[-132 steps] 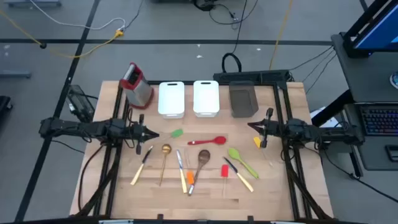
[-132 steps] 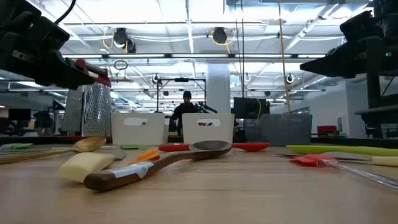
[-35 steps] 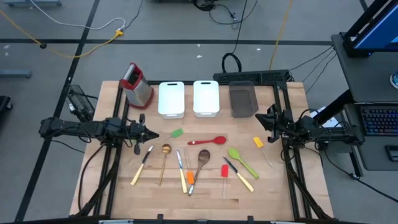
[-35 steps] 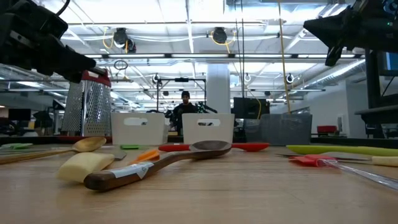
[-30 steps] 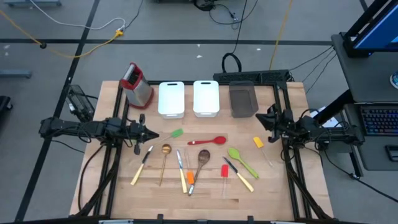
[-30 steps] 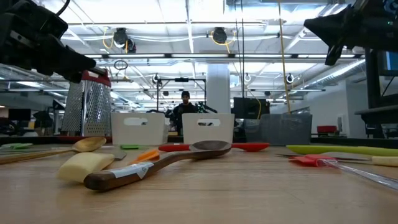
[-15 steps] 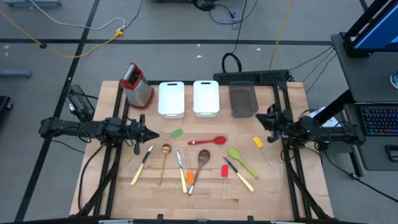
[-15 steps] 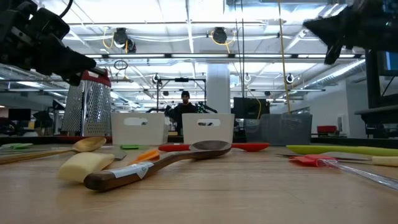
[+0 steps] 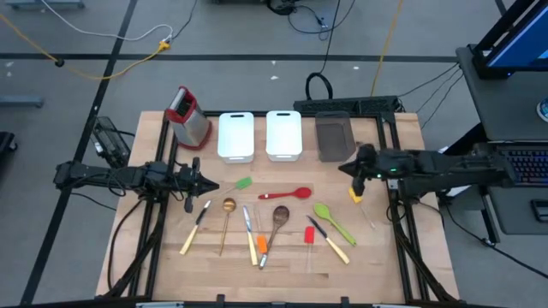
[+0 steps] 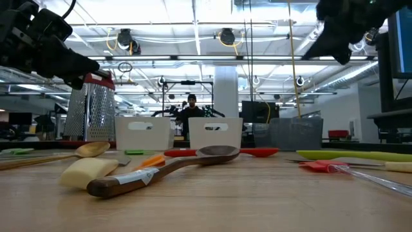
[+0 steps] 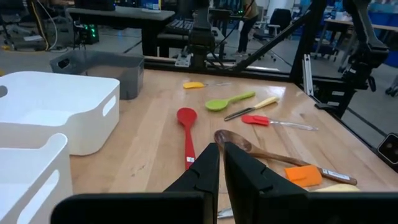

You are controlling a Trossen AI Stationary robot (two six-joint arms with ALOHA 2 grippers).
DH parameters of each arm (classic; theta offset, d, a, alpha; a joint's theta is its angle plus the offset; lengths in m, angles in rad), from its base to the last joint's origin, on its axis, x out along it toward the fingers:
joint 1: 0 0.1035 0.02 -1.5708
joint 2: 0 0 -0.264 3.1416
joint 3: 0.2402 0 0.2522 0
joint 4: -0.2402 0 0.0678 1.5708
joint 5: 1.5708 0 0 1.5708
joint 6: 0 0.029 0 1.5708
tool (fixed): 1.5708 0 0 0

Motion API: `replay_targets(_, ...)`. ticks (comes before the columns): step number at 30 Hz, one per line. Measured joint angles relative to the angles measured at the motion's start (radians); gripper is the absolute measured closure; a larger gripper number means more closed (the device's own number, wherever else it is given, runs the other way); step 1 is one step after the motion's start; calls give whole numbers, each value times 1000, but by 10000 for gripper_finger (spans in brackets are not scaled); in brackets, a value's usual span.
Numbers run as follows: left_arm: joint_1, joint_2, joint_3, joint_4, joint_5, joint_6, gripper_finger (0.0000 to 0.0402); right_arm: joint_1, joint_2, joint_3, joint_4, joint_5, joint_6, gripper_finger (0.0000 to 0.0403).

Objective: Pick & Place Kitchen Items
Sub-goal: Put the yellow silicone spatula into the black bin

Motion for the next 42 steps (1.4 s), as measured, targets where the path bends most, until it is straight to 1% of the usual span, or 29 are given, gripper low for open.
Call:
replay_targets(4, 0, 0, 0, 0, 0, 3, 376, 0, 104, 94, -129, -39, 52, 399)
replay_targets(8, 1, 0, 0, 0, 0, 5, 376, 1, 210, 183, -315, -100, 110, 399)
replay_targets(11, 1, 0, 0, 0, 0, 5, 376, 2, 281, 245, -479, -161, 184, 399)
replay_targets(14, 1, 0, 0, 0, 0, 5, 376, 5, 338, 262, -623, -214, 266, 399)
replay_targets(18, 1, 0, 0, 0, 0, 8, 376, 14, 378, 262, -745, -284, 349, 399)
replay_targets(22, 1, 0, 0, -1, 0, 8, 376, 34, 379, 245, -764, -301, 408, 399)
replay_targets(25, 1, 0, 0, -1, 0, 8, 376, 46, 374, 238, -765, -342, 453, 398)
replay_targets(28, 1, 0, 0, -1, 0, 8, 376, 63, 372, 237, -764, -348, 492, 388)
replay_targets(32, 1, 0, 0, -1, 0, 8, 376, 73, 370, 237, -766, -347, 549, 358)
replay_targets(40, 1, 0, 0, -10, 0, 8, 376, 73, 370, 237, -774, -338, 618, 274)
replay_targets(42, 1, 0, 0, -15, 0, 7, 376, 73, 370, 237, -778, -320, 639, 255)
